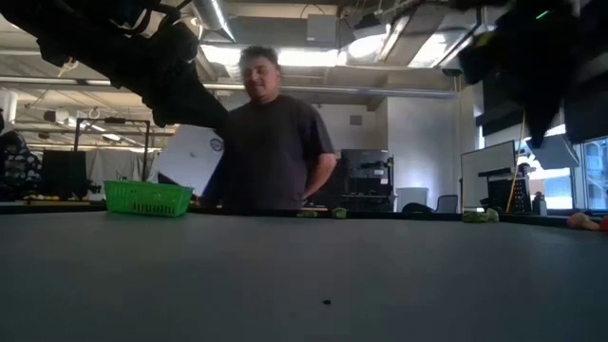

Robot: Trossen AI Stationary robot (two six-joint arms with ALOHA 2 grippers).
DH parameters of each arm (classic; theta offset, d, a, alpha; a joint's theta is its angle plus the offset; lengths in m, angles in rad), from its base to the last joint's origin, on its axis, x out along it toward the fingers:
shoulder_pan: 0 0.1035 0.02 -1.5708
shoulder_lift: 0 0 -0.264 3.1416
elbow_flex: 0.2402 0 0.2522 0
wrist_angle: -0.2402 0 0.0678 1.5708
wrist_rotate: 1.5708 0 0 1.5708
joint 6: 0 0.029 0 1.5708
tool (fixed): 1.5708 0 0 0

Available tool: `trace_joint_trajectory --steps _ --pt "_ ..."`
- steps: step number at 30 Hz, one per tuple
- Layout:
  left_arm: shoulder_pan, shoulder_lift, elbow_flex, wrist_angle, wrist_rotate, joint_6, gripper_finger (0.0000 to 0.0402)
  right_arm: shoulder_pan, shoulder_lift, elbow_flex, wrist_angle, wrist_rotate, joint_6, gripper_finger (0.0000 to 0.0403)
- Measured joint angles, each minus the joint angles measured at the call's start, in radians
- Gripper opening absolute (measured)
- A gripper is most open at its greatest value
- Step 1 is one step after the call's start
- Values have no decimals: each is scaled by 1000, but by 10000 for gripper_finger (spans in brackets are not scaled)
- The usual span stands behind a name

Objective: Sort produce into baskets
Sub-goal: Put the green chili pepper into the blue bin

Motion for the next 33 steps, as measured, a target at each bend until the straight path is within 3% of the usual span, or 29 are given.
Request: trace_joint_trajectory --steps 12,16,23,33 --pt "56 0 0 -6 0 -52 228 -741 30 0 66 119 -486 266" --pt "56 0 0 -6 0 -52 231 -906 88 0 180 116 -605 266" --pt "56 0 0 -6 -1 -55 228 -1077 221 0 340 133 -674 266" --pt "56 0 0 -6 -3 -55 225 -1138 339 0 393 211 -694 218"
